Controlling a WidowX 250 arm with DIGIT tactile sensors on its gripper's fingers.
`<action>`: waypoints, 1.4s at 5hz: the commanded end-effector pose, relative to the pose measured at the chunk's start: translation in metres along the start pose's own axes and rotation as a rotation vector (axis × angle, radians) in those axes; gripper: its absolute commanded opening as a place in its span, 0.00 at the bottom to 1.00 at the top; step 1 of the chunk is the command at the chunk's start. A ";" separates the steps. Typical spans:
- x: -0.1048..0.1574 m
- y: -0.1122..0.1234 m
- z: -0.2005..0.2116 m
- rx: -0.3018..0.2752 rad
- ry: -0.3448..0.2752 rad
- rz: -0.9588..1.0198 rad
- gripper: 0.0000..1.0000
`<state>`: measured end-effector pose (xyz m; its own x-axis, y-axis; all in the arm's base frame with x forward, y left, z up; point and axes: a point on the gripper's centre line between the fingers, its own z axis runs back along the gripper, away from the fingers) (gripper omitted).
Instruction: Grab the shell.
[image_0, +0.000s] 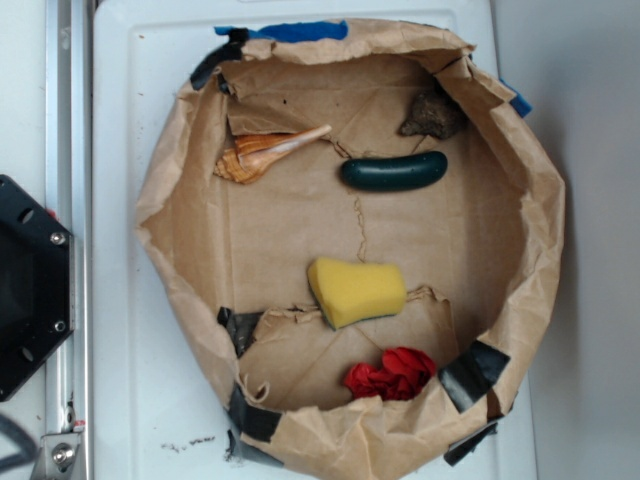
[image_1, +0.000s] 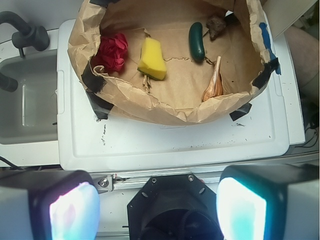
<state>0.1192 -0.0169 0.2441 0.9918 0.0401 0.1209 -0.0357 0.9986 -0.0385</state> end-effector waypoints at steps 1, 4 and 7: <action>0.000 0.000 0.000 0.000 0.000 0.000 1.00; 0.085 0.021 -0.028 0.054 -0.026 0.123 1.00; 0.104 0.036 -0.061 0.055 0.057 -0.076 1.00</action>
<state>0.2239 0.0161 0.1829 0.9977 -0.0647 0.0177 0.0644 0.9977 0.0191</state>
